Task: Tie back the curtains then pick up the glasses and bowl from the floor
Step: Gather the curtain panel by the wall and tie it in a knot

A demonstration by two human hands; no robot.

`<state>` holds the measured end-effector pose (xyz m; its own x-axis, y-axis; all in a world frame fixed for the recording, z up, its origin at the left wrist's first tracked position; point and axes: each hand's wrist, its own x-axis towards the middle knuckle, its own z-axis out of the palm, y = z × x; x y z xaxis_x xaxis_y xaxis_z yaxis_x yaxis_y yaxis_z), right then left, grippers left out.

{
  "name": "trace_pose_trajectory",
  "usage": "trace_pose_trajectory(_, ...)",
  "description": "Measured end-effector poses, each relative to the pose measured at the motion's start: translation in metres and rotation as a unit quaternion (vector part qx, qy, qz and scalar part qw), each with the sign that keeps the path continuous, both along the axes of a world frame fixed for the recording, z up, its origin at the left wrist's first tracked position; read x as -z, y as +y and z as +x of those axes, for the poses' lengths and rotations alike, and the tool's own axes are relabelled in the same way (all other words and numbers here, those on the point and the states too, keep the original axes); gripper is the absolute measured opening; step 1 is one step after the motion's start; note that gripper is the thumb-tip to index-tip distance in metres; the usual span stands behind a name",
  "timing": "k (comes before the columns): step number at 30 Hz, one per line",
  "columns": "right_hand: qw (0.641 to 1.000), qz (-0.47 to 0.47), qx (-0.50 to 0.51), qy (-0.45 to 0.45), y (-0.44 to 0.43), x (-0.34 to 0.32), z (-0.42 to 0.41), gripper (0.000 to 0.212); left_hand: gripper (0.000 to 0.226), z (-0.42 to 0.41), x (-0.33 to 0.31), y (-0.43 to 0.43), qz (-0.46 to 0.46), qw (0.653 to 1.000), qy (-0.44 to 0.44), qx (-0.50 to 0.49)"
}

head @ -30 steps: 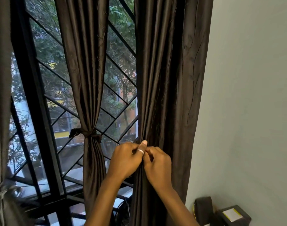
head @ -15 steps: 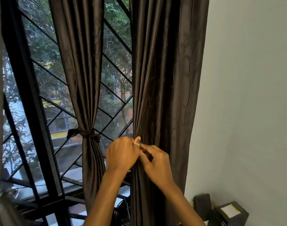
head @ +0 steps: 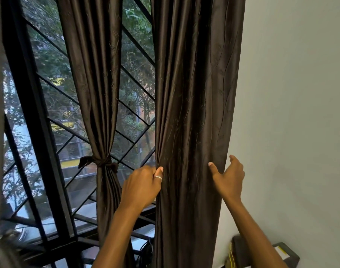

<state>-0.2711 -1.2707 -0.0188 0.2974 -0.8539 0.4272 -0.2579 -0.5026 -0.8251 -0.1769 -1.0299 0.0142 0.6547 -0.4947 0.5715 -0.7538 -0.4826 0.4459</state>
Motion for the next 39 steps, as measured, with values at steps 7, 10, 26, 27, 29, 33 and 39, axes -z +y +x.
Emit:
trace_pose_trajectory(7,0.997,-0.041,-0.062,0.023,-0.027,0.0,-0.008,0.021,0.052,0.028,0.003,0.018,-0.026,1.0,-0.003,0.002)
trace_pose_trajectory(10,0.997,-0.042,-0.043,0.038,-0.041,-0.003,-0.014,0.018,0.054,0.043,0.003,0.029,-0.035,0.999,-0.001,-0.031)
trace_pose_trajectory(26,0.974,-0.134,-0.173,-0.061,0.061,0.017,-0.011,0.007,0.051,0.0,0.004,-0.017,0.008,0.999,-0.046,-0.013)
trace_pose_trajectory(27,0.971,-0.133,-0.188,-0.065,0.069,0.017,-0.006,0.005,0.05,-0.003,0.006,-0.022,0.004,0.999,-0.044,-0.002)
trace_pose_trajectory(29,0.966,-0.135,-0.207,-0.073,0.083,0.018,0.0,0.008,0.049,-0.005,0.011,-0.03,-0.008,0.999,-0.043,0.024)
trace_pose_trajectory(33,0.959,-0.129,-0.234,-0.095,0.105,0.018,0.008,0.012,0.044,-0.005,0.02,-0.036,-0.039,0.995,-0.029,0.081)
trace_pose_trajectory(39,0.957,-0.121,-0.24,-0.113,0.12,0.024,0.013,0.012,0.041,-0.005,0.015,-0.027,-0.072,0.987,0.038,0.139)
